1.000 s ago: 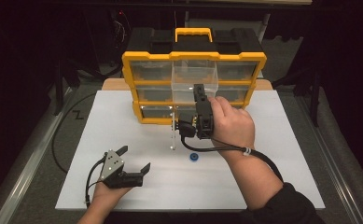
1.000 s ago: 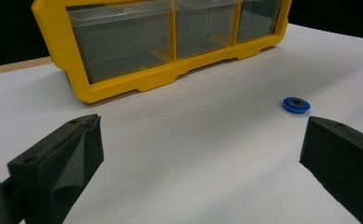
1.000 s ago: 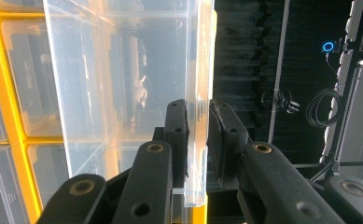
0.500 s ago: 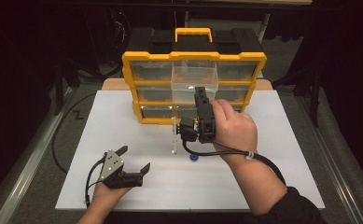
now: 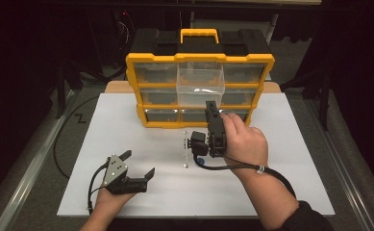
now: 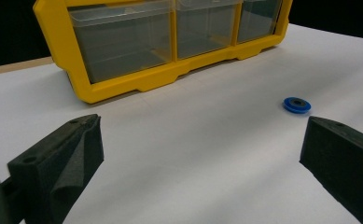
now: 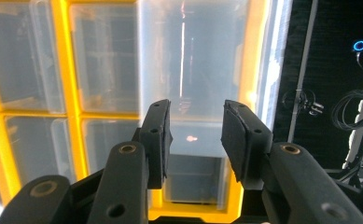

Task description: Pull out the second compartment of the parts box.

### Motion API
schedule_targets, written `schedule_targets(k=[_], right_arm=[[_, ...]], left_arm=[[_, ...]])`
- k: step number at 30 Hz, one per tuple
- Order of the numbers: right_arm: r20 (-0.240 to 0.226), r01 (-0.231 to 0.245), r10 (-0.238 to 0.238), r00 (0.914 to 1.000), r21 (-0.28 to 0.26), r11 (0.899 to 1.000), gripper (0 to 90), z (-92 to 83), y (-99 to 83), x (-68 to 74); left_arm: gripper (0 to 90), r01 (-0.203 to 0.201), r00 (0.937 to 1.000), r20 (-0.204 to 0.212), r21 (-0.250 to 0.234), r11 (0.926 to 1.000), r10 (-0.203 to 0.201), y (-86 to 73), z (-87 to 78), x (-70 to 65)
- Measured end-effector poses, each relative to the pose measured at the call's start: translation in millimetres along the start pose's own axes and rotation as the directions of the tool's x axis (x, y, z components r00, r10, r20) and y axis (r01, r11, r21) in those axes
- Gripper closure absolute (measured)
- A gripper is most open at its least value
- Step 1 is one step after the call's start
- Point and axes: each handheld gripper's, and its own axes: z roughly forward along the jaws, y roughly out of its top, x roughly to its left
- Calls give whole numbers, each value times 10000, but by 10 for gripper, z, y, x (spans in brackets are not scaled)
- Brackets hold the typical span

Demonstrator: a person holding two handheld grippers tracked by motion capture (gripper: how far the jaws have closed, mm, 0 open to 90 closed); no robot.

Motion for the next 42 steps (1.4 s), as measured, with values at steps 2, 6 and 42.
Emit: schedule_targets(k=[2,6,42], right_arm=[[-61,-31,31,10000,11,10000,630,-6,-20,41],[-115,32,-32,9999,-26,10000,619,-8,-62,126],[-1688,2,104,9856,631,9980,515,-60,-601,1178]], left_arm=[[1,-2,10000,-2,3,10000,2,0,1,-1],[1,5,10000,-20,16,10000,-5,-1,3,0],[1,-53,10000,-31,5,10000,53,-9,4,4]])
